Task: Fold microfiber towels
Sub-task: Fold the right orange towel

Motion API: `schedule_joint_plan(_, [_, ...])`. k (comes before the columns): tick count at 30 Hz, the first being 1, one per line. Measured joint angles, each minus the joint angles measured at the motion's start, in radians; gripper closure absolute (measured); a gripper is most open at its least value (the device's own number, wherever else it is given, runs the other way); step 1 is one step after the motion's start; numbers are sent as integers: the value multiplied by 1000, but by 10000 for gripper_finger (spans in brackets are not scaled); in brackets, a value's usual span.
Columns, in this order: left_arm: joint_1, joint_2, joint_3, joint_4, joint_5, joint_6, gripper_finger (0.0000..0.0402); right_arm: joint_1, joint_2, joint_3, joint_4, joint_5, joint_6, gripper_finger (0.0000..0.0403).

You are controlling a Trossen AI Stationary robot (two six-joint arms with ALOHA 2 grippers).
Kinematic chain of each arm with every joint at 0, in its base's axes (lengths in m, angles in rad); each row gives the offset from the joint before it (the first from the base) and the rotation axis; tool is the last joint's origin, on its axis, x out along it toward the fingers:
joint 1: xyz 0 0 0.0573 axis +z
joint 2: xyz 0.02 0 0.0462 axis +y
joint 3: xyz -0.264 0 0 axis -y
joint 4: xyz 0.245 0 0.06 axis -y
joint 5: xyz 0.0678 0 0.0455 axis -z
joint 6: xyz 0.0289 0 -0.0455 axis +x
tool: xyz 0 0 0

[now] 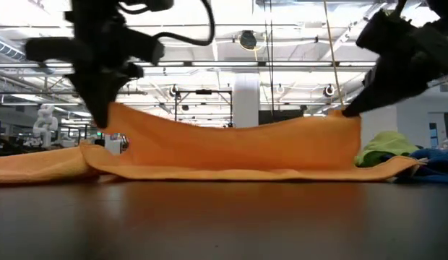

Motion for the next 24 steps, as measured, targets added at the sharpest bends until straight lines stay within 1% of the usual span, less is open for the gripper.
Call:
schedule_joint_plan(5, [-57,0,-59,88,3,-50,379,8,80,0,28,-72,34,403])
schedule_joint_plan(8, [-76,0,-68,125,6,-66,380,8,103,0,22,-72,47,403])
schedule_joint_plan(12, [-82,0,-68,168,8,-49,390,4,97,0,22,-69,29,403])
schedule_joint_plan(17, [-65,0,-68,220,7,-3,395,-19,34,0,11,-63,-49,403])
schedule_joint_plan(21, [-31,0,-68,205,7,7,382,-58,-67,0,-20,-42,-138,403])
schedule_joint_plan(24, [-10,0,-68,192,5,-21,379,-81,-140,1,-72,-41,-163,403])
